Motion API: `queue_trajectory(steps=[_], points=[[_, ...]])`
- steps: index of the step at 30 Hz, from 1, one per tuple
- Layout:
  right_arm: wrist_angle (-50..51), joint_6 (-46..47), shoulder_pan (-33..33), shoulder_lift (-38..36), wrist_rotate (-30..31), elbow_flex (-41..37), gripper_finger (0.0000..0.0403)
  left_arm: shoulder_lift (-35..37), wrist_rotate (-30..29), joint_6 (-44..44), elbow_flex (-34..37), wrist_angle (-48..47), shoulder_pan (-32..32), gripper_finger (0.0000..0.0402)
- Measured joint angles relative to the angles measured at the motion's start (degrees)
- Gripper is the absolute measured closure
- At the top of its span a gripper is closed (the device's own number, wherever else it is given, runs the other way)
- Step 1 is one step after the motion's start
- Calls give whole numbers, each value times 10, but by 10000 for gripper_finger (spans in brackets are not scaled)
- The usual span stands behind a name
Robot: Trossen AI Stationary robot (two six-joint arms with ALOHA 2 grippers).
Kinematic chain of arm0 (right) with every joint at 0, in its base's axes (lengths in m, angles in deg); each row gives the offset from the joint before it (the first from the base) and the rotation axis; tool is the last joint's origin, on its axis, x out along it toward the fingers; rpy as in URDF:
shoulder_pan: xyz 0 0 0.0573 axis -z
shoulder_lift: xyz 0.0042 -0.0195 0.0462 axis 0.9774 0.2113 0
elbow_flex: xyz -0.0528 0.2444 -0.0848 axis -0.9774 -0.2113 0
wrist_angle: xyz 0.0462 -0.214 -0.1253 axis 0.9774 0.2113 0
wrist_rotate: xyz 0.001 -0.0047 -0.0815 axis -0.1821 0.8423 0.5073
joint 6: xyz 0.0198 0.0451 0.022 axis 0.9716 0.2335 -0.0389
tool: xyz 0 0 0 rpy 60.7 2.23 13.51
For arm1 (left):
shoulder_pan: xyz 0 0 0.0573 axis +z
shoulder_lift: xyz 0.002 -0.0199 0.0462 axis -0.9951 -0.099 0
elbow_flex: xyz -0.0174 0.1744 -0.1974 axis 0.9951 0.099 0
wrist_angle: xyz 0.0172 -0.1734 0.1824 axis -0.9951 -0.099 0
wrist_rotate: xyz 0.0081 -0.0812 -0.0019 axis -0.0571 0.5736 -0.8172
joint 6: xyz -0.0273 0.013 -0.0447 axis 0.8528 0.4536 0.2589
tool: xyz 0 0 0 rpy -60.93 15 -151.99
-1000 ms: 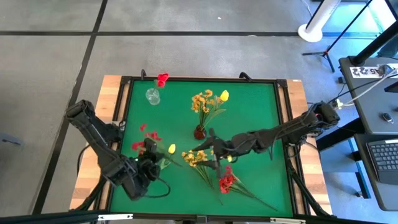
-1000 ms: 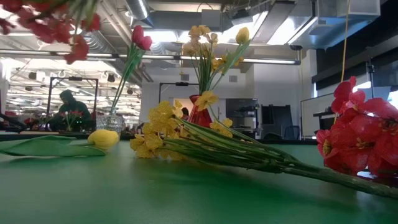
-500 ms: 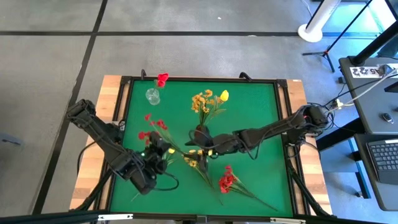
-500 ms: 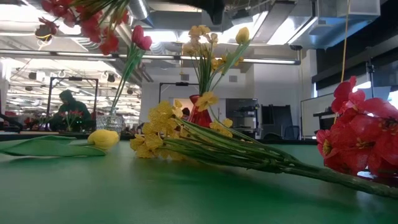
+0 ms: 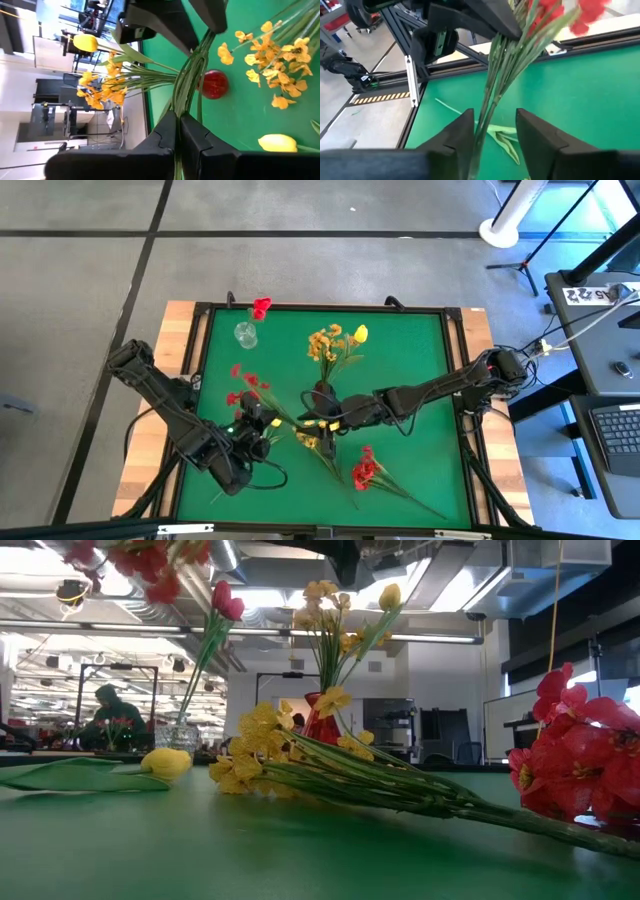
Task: Sort flowers into vase by color
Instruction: Put the left red flowers into the transparent vase
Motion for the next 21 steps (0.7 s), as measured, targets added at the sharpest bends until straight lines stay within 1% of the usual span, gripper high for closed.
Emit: queue_trajectory(steps=[7,9,12,13,16,19,21], points=[[11,10,0,0,-1,0,314,0,-18,-13,0,26,0,401],[12,5,0,0,-1,0,336,0,-19,-13,0,28,0,402],[13,-8,-1,0,0,0,382,0,-20,-13,0,28,0,401],[14,-15,-1,0,0,0,390,0,-20,-13,0,28,0,401],[13,-18,0,0,1,0,388,0,-20,-11,0,28,0,401],[13,-20,0,0,4,0,393,0,-28,-9,0,28,-2,388],[11,-27,0,0,5,-1,398,0,-54,-9,0,28,-10,377]])
